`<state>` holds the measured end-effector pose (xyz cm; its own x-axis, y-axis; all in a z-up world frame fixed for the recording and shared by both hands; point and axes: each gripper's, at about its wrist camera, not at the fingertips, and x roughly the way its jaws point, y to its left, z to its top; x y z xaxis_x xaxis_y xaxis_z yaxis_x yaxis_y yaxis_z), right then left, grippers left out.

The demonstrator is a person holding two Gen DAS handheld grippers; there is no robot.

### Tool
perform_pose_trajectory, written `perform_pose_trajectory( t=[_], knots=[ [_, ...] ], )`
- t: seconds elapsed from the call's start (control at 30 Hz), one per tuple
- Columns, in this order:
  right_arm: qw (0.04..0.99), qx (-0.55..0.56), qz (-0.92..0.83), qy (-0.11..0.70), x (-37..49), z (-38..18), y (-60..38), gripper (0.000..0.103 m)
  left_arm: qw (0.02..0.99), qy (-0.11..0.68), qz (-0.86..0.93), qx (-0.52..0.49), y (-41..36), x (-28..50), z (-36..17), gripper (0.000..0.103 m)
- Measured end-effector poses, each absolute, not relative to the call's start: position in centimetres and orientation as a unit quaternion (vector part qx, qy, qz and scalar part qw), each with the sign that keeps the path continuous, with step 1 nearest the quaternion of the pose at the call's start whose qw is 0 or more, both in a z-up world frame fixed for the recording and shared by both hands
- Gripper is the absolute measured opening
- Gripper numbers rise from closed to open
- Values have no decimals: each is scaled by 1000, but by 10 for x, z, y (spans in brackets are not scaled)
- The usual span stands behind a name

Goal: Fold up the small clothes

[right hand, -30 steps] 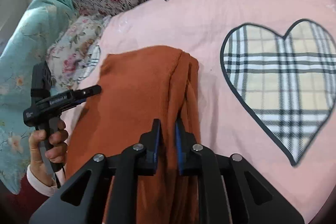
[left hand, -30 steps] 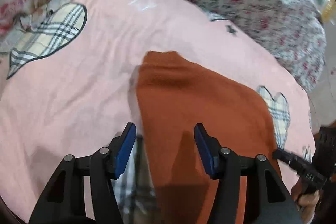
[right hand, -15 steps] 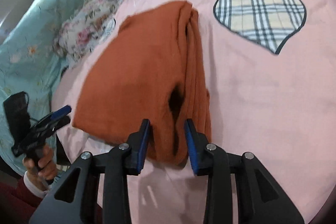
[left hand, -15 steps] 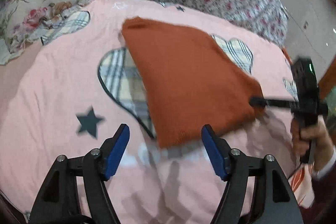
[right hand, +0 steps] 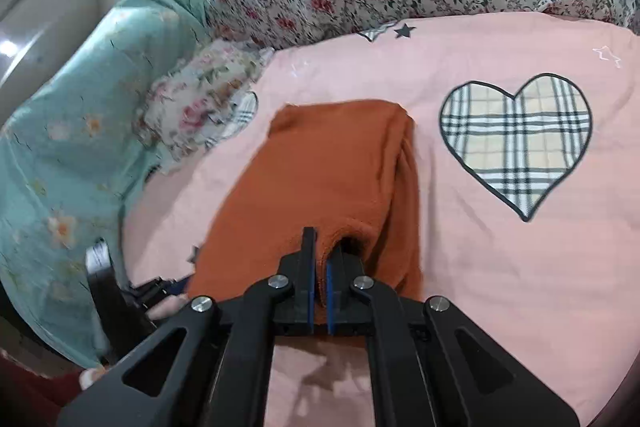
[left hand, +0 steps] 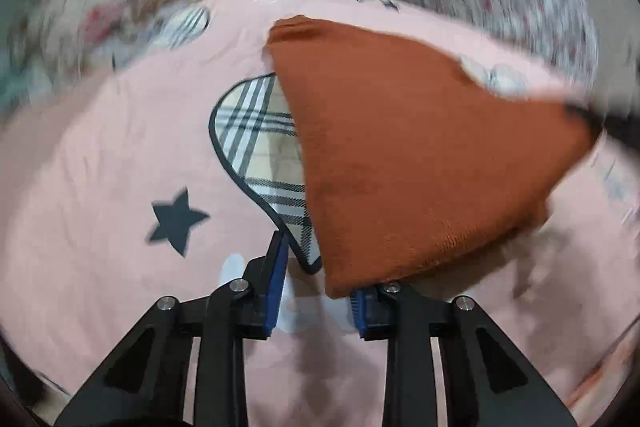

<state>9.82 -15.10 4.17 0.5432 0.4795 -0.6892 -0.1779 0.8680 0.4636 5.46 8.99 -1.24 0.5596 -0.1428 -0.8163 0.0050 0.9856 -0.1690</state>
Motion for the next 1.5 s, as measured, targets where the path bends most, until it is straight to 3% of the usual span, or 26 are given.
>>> perform_pose_trajectory(
  t=[0.17, 0.37, 0.5, 0.67, 0.77, 0.97, 1.2, 1.27, 1.4, 1.5],
  knots=[
    [852, 117, 138, 491, 87, -5, -162, 4, 871, 485, -50, -64, 80, 51, -22, 10],
    [845, 103, 107, 513, 84, -40, -166, 5, 861, 500, -56, -74, 80, 53, -34, 11],
    [845, 108, 104, 513, 83, -38, -167, 5, 856, 506, -72, -79, 89, 52, -31, 17],
    [836, 151, 108, 517, 73, -30, -180, 20, 850, 508, -117, -74, 95, 35, -13, 16],
    [844, 159, 115, 500, 70, -10, -185, 21, 856, 485, -160, -74, 96, 27, 12, 16],
    [851, 203, 135, 465, 117, 14, -188, 39, 866, 449, -197, -93, 89, 54, 33, 29],
    [829, 220, 142, 495, 203, -21, -168, 39, 856, 461, -211, -103, 83, 86, 20, 29],
    [820, 194, 139, 520, 220, -31, -160, 11, 855, 462, -214, -98, 81, 93, 18, 29],
    [847, 165, 115, 493, 228, -17, -163, 9, 848, 473, -218, -98, 79, 106, 1, 27],
    [837, 154, 103, 515, 235, -41, -160, 9, 841, 490, -206, -97, 77, 109, -17, 25]
  ],
)
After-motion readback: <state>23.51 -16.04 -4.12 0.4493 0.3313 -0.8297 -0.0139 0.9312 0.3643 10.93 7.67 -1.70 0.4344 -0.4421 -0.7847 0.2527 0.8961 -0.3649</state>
